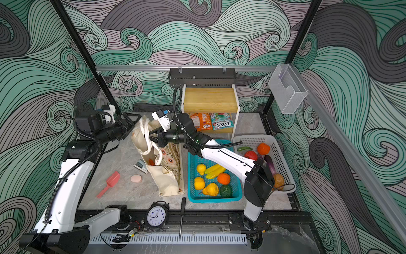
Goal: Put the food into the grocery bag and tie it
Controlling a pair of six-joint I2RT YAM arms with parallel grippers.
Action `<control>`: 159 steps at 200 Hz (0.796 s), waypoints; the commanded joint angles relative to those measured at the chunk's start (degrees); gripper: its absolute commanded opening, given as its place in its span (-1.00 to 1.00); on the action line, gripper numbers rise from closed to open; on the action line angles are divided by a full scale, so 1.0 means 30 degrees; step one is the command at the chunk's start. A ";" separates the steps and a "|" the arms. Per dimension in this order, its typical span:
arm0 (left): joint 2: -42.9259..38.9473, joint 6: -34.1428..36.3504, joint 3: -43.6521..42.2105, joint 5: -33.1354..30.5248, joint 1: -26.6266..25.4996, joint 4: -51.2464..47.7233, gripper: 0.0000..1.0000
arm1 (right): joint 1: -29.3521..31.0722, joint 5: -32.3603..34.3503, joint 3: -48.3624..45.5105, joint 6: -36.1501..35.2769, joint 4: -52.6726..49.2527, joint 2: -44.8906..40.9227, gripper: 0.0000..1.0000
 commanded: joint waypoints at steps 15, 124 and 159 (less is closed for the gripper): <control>-0.0319 -0.1254 0.0195 0.1146 0.0198 0.1644 0.83 | 0.0276 -0.0761 -0.0216 -0.0793 -0.0750 -0.0598 -1.00; 0.0238 -0.1893 -0.1663 0.3541 0.0319 0.3808 -0.98 | 0.0394 -0.0178 -0.0038 -0.1062 -0.1327 -0.0854 -1.00; 0.0162 -0.0940 -0.0435 0.3636 0.0345 0.2601 -1.00 | 0.0335 0.0397 -0.0214 -0.1524 -0.1969 -0.1348 -0.84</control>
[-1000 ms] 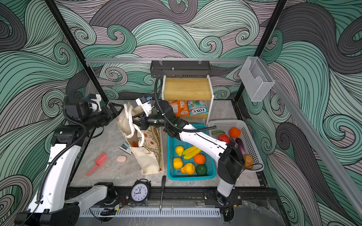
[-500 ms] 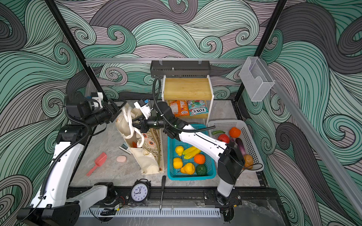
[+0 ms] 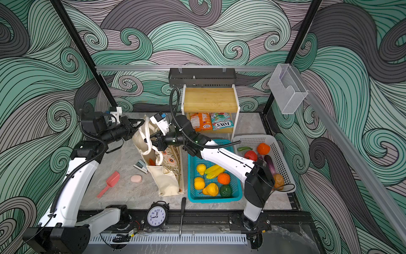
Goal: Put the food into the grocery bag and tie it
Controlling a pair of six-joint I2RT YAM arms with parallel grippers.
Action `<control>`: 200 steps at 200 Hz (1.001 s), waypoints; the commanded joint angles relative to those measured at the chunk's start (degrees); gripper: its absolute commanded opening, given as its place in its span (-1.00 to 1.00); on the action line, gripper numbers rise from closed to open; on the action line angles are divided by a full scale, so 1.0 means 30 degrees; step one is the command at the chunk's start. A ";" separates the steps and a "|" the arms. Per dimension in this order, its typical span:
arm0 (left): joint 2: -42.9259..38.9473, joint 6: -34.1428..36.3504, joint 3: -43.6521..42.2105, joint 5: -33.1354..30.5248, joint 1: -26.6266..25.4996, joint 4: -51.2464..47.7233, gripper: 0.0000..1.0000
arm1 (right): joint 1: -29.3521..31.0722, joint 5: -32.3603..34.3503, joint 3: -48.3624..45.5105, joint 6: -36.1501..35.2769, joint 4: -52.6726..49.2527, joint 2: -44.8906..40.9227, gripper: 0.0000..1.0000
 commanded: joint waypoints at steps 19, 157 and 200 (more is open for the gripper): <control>-0.0162 0.1119 0.1673 0.0482 0.0224 -0.0752 -1.00 | -0.0094 0.0756 -0.0502 -0.0734 -0.0691 -0.1575 -0.30; -0.1041 0.0520 0.0703 0.1702 0.0253 0.0122 -1.00 | -0.1883 -0.0788 -0.4544 -0.3334 0.1322 -0.3195 0.55; -0.1374 0.0073 0.0281 0.1690 0.0254 0.0803 -1.00 | -0.1231 -0.2389 -0.4732 -0.4148 0.3024 -0.2774 0.55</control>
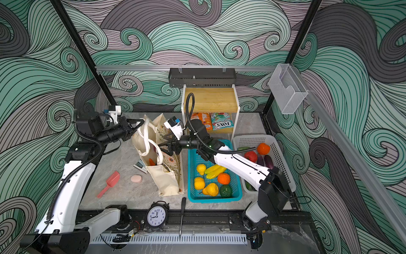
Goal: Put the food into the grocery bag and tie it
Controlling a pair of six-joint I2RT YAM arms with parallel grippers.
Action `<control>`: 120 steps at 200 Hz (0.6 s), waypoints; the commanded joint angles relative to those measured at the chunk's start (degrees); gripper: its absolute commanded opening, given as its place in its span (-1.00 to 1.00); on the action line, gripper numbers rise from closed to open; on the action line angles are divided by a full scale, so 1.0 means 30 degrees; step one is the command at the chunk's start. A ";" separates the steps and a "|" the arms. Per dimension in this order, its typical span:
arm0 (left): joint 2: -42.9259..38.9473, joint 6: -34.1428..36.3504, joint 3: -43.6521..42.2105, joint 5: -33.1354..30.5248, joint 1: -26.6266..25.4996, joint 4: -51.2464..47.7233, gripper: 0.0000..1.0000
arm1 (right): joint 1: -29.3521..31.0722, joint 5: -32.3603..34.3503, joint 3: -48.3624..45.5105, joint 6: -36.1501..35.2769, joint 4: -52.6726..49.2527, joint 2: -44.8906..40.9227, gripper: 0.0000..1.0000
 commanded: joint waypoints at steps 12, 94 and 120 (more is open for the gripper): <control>-0.0842 -0.0566 -0.0216 0.0393 0.0166 0.1577 -1.00 | 0.0245 -0.2221 0.0142 -0.0325 0.2834 0.0816 0.56; -0.1527 -0.0533 -0.0864 0.0318 0.0166 0.1586 -1.00 | 0.1412 -0.3155 0.1025 -0.0475 0.6639 0.2689 0.82; -0.1411 -0.0195 -0.0709 0.0182 0.0180 0.1392 -1.00 | 0.1552 -0.2682 0.1753 0.0759 0.8011 0.3392 0.76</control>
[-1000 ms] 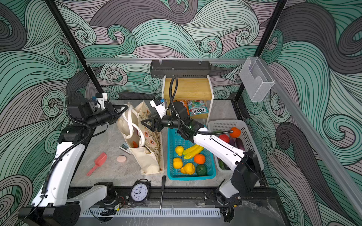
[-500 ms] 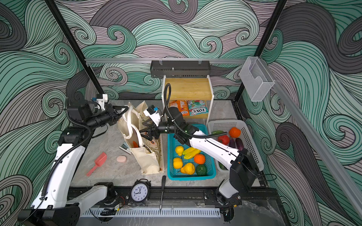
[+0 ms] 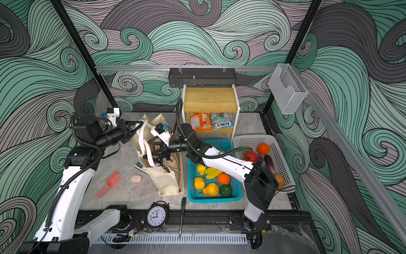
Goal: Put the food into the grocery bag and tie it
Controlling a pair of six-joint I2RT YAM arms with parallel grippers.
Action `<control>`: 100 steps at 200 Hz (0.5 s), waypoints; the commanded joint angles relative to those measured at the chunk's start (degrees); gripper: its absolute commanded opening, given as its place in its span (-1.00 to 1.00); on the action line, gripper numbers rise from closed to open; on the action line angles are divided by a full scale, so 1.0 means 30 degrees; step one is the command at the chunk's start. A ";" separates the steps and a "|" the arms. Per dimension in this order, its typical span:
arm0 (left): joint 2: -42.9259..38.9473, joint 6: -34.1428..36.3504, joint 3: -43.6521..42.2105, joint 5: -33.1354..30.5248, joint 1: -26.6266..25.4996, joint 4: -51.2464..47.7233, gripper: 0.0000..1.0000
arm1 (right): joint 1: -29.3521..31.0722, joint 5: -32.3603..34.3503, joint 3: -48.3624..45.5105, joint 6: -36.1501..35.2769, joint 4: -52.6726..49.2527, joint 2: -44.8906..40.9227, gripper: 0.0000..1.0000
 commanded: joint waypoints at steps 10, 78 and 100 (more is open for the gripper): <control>-0.0159 0.0401 0.0545 0.0217 0.0172 0.0501 -1.00 | 0.0132 0.0147 0.1386 0.1203 0.2659 0.0713 0.75; -0.0385 0.0883 0.0425 -0.0546 0.0316 0.0058 -1.00 | 0.0227 0.2800 0.1047 0.1858 0.1546 0.0284 -0.37; -0.0400 0.1783 0.0847 -0.0955 0.0690 -0.0972 -1.00 | 0.0227 0.4224 -0.0086 0.1209 0.0654 -0.0940 -1.00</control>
